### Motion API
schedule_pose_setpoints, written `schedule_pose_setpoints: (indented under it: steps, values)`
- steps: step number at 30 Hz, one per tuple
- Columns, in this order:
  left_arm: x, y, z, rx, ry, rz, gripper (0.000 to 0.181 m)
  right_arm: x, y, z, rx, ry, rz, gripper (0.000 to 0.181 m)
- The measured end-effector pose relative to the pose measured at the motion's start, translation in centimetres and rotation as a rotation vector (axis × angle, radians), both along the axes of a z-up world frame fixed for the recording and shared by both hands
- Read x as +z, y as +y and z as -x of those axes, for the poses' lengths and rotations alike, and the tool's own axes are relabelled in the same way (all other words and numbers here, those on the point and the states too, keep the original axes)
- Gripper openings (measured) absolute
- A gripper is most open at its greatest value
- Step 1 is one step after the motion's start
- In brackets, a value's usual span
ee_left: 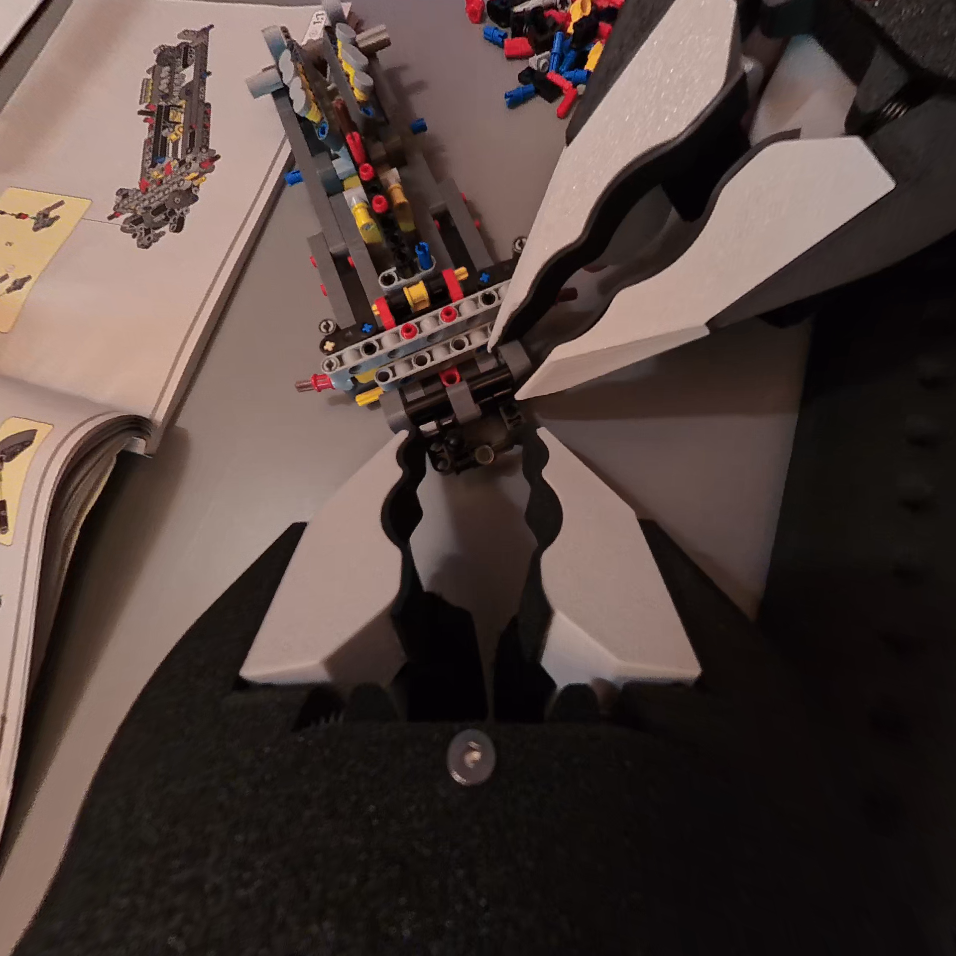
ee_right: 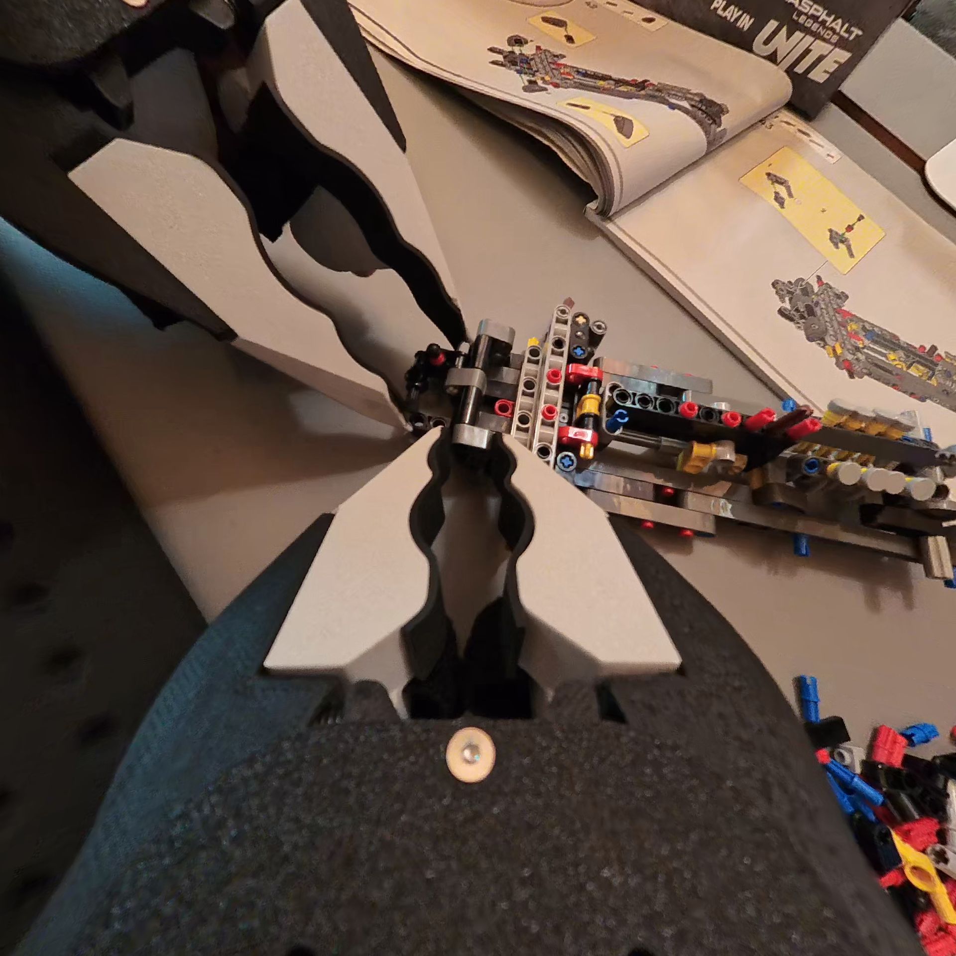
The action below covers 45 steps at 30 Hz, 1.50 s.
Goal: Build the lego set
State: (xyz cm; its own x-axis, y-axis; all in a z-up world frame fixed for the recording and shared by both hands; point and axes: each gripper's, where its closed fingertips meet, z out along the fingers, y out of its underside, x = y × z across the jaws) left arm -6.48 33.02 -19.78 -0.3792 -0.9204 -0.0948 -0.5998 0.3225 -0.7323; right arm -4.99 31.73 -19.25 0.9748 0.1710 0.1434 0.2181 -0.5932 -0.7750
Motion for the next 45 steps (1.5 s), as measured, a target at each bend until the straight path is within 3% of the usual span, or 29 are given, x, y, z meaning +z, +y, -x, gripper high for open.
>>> schedule_pose_setpoints:
  steps: [28, 34, 39, 45]
  values:
    - [0.1, -0.3, 0.4, -0.077, -0.021, -0.050, 0.026, -0.1, 0.2, 0.1, 0.007, -0.025, 0.006, 0.014]
    - [0.2, -0.1, 0.3, -0.087, -0.015, 0.001, 0.025, -0.1, 0.4, 0.0, 0.002, 0.001, -0.008, 0.015]
    - [1.0, -0.6, 0.8, -0.124, -0.004, 0.158, 0.039, 0.0, 0.5, 0.0, -0.002, 0.075, -0.018, 0.015]
    - [1.9, 0.0, 1.7, -0.162, -0.037, 0.205, 0.035, 0.6, 0.5, -0.3, -0.006, 0.037, -0.063, 0.019]
